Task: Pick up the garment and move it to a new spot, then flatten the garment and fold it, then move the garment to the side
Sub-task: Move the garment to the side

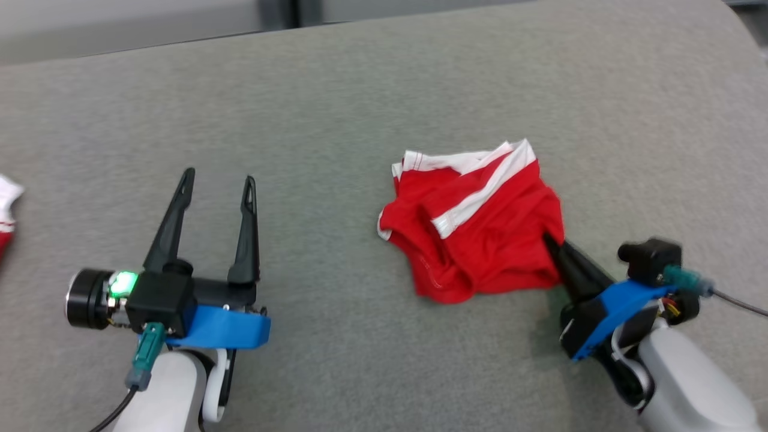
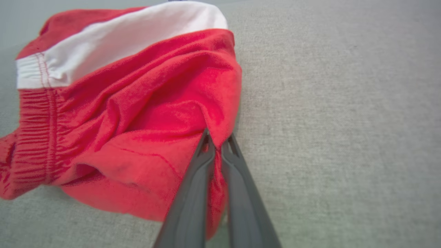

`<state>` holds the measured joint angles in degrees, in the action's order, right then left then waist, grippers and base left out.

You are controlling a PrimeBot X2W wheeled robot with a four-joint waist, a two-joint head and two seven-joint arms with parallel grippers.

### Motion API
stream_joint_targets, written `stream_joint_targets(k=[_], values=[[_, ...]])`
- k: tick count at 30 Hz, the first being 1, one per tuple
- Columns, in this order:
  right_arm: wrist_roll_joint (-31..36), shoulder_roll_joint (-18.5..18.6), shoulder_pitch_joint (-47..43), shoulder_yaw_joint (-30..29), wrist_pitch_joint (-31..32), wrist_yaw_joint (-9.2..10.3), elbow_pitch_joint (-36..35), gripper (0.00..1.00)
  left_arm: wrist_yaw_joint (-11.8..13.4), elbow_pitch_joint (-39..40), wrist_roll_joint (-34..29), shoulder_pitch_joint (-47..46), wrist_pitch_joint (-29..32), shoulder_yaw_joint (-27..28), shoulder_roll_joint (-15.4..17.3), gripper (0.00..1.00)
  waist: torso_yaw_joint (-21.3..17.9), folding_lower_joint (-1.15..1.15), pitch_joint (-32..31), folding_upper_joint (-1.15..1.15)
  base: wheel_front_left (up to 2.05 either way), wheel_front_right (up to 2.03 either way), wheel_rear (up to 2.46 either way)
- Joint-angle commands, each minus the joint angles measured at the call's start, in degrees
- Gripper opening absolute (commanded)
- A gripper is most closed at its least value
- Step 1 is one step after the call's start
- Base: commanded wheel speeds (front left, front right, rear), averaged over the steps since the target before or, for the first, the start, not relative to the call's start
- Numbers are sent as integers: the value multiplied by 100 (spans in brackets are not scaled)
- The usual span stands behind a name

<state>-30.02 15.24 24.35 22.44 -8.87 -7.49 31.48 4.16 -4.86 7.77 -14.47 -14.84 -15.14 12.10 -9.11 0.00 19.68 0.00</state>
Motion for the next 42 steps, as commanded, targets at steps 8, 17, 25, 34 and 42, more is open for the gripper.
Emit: stream_joint_targets(k=[8,17,25,34,42], values=[[-417,481,1225,-341,-244,-1,734,0,-127,238,-202,-591,154,-196,100,100,-344,0,566,0,0,0,0],[-277,1422,2287,-1071,-519,-1,2171,0,-299,278,-385,-1189,204,-561,-15,100,-161,0,1132,0,0,0,0],[291,1653,2751,-1622,-637,-1,2920,0,-312,210,-425,-1422,154,-665,-22,100,-137,0,1317,0,0,0,0],[1431,1512,2331,-2571,-635,-1,2365,100,-256,46,-316,-1329,75,-661,-47,100,-72,0,1198,0,0,0,0],[2228,652,1141,-3419,-635,-1,604,100,-118,-185,-121,-931,6,-542,-57,100,15,0,582,0,0,0,0]])
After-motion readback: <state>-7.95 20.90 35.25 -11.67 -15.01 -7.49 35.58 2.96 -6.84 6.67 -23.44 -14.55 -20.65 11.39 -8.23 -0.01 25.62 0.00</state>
